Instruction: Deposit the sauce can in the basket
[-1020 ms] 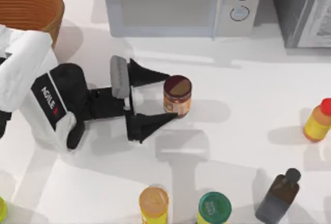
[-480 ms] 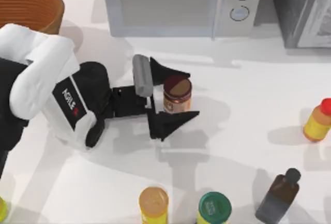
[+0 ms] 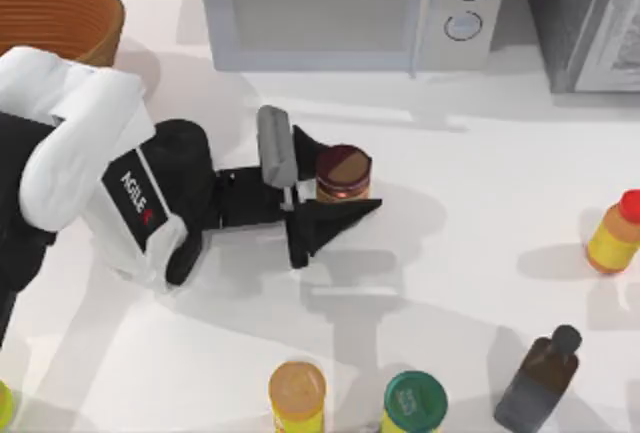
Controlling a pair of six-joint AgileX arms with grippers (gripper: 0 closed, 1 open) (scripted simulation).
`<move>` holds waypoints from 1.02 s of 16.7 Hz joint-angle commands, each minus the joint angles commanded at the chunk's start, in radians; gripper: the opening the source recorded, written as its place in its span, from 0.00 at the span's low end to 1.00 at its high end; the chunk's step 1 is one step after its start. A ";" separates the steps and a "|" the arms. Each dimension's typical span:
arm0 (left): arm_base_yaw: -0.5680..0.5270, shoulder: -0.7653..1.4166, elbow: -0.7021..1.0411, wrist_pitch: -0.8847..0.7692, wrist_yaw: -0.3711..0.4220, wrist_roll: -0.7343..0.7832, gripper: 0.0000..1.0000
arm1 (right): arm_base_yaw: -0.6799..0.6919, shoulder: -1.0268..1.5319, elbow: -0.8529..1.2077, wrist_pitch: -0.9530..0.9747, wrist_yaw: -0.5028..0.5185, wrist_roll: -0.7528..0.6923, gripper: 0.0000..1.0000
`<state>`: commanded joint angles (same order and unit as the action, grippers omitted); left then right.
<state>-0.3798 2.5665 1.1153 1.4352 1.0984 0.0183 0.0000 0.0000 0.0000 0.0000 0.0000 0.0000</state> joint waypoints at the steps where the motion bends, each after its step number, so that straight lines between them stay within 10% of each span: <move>1: 0.000 0.000 0.000 0.000 0.000 0.000 0.25 | 0.000 0.000 0.000 0.000 0.000 0.000 1.00; 5: 0.000 0.000 0.000 0.000 0.000 0.000 0.00 | 0.000 0.000 0.000 0.000 0.000 0.000 1.00; 17: 0.016 -0.068 0.023 -0.060 0.033 0.013 0.00 | 0.000 0.000 0.000 0.000 0.000 0.000 1.00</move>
<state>-0.3640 2.4986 1.1379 1.3748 1.1318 0.0310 0.0000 0.0000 0.0000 0.0000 0.0000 0.0000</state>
